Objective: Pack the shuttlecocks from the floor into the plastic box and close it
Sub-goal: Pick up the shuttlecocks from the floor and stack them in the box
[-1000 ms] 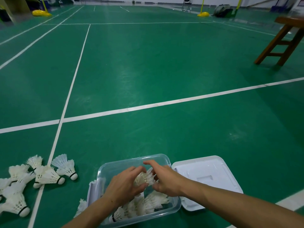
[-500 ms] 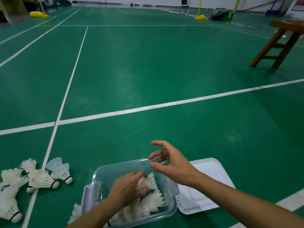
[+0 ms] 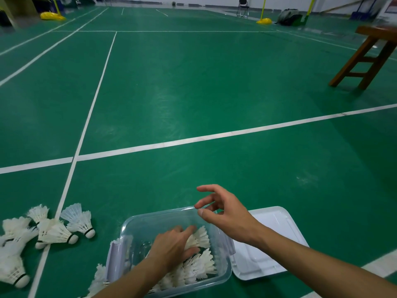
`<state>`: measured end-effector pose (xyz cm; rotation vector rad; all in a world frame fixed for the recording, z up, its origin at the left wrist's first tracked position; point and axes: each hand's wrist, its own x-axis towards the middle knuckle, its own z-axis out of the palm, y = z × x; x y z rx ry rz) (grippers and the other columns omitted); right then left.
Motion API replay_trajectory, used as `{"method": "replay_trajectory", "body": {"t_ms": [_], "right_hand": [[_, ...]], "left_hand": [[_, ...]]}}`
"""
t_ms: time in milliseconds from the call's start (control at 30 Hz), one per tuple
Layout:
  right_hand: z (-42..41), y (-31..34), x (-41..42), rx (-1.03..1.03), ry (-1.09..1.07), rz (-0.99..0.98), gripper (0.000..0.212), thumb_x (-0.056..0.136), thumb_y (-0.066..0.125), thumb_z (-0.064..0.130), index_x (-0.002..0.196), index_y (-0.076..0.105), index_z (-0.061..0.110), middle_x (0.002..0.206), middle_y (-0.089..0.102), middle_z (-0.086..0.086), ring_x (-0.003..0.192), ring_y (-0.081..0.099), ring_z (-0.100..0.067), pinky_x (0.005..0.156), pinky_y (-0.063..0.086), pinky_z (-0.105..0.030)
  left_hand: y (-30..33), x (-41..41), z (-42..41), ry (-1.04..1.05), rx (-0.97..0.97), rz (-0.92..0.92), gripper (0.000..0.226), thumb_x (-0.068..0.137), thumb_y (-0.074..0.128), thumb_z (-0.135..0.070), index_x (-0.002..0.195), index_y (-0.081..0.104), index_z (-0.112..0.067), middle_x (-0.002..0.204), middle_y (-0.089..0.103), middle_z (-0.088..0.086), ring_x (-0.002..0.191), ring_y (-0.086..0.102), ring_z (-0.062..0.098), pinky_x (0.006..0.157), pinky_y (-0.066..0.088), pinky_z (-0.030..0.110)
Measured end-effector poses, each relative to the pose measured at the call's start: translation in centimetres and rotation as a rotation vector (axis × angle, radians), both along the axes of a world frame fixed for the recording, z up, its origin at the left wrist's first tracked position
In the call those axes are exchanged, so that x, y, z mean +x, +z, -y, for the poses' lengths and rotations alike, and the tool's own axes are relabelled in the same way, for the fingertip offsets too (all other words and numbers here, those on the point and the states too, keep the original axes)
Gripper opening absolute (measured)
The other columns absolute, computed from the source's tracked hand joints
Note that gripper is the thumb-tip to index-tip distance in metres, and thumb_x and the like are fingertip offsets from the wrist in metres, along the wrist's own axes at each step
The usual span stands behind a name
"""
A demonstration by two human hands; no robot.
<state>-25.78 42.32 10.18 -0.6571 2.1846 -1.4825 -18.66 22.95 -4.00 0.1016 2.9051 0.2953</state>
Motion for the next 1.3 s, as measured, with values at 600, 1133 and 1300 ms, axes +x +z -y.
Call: {"method": "replay_trajectory", "body": {"t_ms": [600, 1133, 1300], "right_hand": [[6.1, 1.5, 3.0, -0.066, 0.119, -0.029, 0.04, 0.096, 0.077, 0.023, 0.131, 0.062, 0.036, 0.107, 0.075, 0.006, 0.092, 0.072, -0.022, 0.084, 0.064, -0.044], [29.5, -3.1, 8.8, 0.177, 0.522, -0.188, 0.044, 0.096, 0.075, 0.033, 0.136, 0.055, 0.028, 0.103, 0.072, 0.008, 0.089, 0.072, -0.011, 0.083, 0.062, -0.031], [33.3, -6.1, 9.4, 0.214, 0.542, -0.189, 0.045, 0.096, 0.074, 0.033, 0.137, 0.054, 0.028, 0.105, 0.07, 0.007, 0.089, 0.071, -0.011, 0.083, 0.062, -0.032]], "left_hand": [[12.8, 9.6, 11.9, 0.387, 0.541, -0.404, 0.054, 0.084, 0.064, -0.072, 0.129, 0.057, -0.041, 0.106, 0.067, -0.022, 0.094, 0.066, -0.001, 0.079, 0.062, 0.029], [5.0, 26.6, 30.0, 1.022, 0.317, -0.351, 0.05, 0.085, 0.073, -0.065, 0.126, 0.058, -0.041, 0.107, 0.068, -0.018, 0.092, 0.065, -0.001, 0.078, 0.063, 0.036], [3.0, 25.5, 31.5, 1.055, 0.298, -0.294, 0.056, 0.084, 0.074, -0.064, 0.131, 0.054, -0.04, 0.119, 0.065, -0.011, 0.097, 0.065, 0.007, 0.08, 0.063, 0.043]]}}
